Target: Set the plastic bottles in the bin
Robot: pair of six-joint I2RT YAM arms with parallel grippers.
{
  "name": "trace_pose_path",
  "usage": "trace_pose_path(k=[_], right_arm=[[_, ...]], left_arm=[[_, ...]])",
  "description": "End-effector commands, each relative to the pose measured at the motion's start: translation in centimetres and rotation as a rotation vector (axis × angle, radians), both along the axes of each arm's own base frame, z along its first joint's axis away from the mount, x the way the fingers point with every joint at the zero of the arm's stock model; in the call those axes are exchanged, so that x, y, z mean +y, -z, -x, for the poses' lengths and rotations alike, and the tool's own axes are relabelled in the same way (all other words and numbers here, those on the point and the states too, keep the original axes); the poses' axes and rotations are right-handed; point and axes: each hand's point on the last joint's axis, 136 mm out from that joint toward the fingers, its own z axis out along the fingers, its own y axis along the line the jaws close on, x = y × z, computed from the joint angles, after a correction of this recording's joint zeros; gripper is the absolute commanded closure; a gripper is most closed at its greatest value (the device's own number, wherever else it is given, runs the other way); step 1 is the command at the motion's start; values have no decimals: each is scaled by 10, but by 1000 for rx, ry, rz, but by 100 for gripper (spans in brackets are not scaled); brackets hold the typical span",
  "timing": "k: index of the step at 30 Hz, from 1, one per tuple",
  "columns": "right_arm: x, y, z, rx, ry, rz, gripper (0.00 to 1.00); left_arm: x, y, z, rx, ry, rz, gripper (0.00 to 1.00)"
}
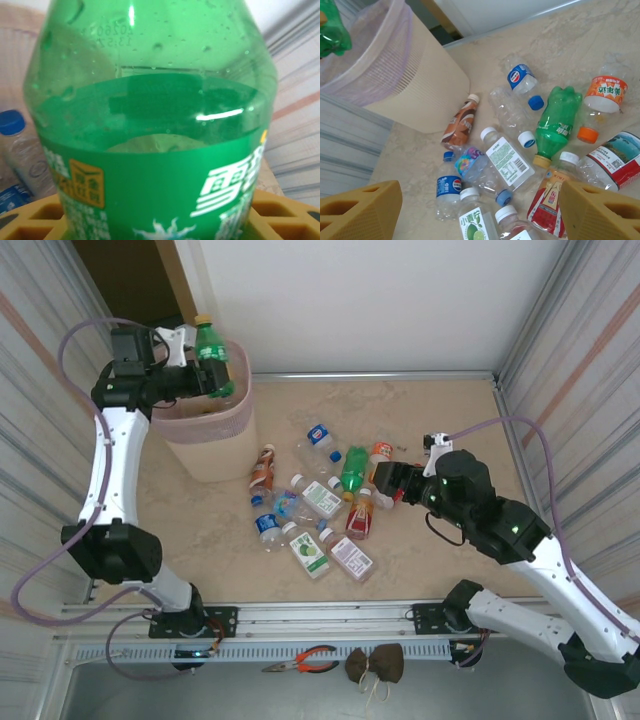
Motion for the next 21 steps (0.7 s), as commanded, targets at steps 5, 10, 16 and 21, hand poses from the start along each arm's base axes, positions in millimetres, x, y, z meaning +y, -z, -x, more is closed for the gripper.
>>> trace_pose_path(k=[5, 10, 16, 21], right_arm=[[2, -8, 0, 17, -8, -28, 19], [4, -4, -2, 30, -11, -23, 19], [1, -2, -3, 31, -3, -17, 19], [0, 3, -5, 41, 6, -11, 19]], left_arm=[[33, 38, -12, 125, -98, -58, 49], [53, 77, -20, 241, -170, -143, 49], [71, 116, -25, 358, -240, -228, 49], [72, 143, -27, 430, -232, -233, 48]])
